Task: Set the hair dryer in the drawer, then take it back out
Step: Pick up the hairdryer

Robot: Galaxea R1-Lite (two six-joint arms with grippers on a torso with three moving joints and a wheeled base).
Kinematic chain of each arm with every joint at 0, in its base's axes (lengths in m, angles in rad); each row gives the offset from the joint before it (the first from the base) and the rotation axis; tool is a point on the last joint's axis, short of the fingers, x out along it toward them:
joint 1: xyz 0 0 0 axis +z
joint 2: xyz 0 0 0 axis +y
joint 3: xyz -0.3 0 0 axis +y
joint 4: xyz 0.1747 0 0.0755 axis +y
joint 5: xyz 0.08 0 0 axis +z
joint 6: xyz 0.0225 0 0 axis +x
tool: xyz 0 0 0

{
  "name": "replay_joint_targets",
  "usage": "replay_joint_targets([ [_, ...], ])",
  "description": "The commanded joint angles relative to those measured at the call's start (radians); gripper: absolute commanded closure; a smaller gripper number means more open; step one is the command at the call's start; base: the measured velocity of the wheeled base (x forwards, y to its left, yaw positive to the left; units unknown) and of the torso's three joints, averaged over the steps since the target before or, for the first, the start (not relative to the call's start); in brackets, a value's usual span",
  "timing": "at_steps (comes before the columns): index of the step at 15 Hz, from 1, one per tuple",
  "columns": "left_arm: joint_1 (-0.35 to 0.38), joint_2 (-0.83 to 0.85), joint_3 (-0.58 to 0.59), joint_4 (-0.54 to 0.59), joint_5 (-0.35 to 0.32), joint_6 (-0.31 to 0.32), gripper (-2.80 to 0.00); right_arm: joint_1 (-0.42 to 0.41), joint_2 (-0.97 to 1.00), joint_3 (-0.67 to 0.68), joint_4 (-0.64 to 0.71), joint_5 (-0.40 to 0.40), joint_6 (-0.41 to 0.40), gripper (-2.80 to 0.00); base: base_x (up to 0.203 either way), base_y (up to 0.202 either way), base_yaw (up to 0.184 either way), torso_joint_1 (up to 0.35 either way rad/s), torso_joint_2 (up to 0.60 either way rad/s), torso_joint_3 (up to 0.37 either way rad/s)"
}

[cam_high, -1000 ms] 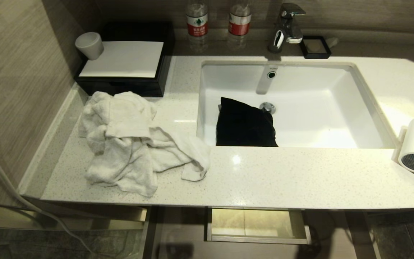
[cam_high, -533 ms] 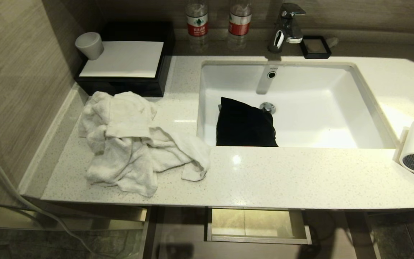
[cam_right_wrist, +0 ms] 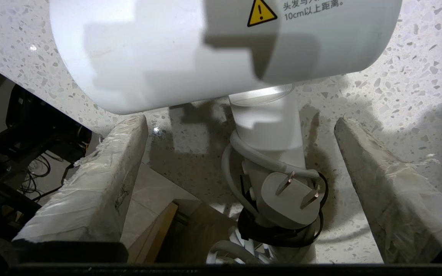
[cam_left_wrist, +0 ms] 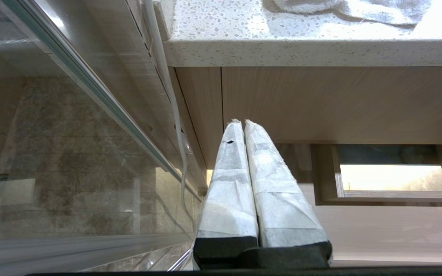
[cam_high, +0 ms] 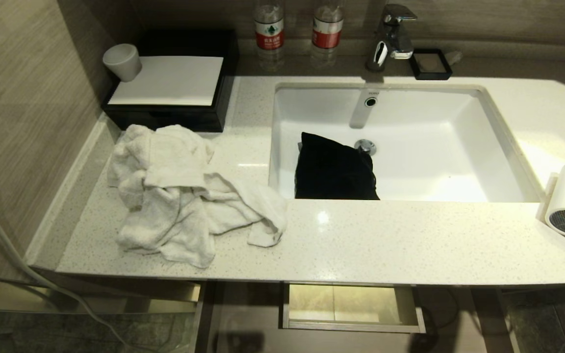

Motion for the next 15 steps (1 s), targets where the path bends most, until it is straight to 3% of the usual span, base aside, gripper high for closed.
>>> replay_joint_targets([
  [1, 0.000, 0.000, 0.002, 0.000, 0.000, 0.000, 0.00, 0.000, 0.020, -0.012, 0.006, 0.004, -0.007, -2.80, 0.000, 0.000, 0.000, 0.000, 0.00, 0.000],
  [15, 0.000, -0.001, 0.002, 0.000, 0.000, 0.000, 0.00, 0.036, 0.112, -0.115, 0.001, 0.001, -0.006, -2.80, 0.000, 0.000, 0.000, 0.000, 0.00, 0.000],
])
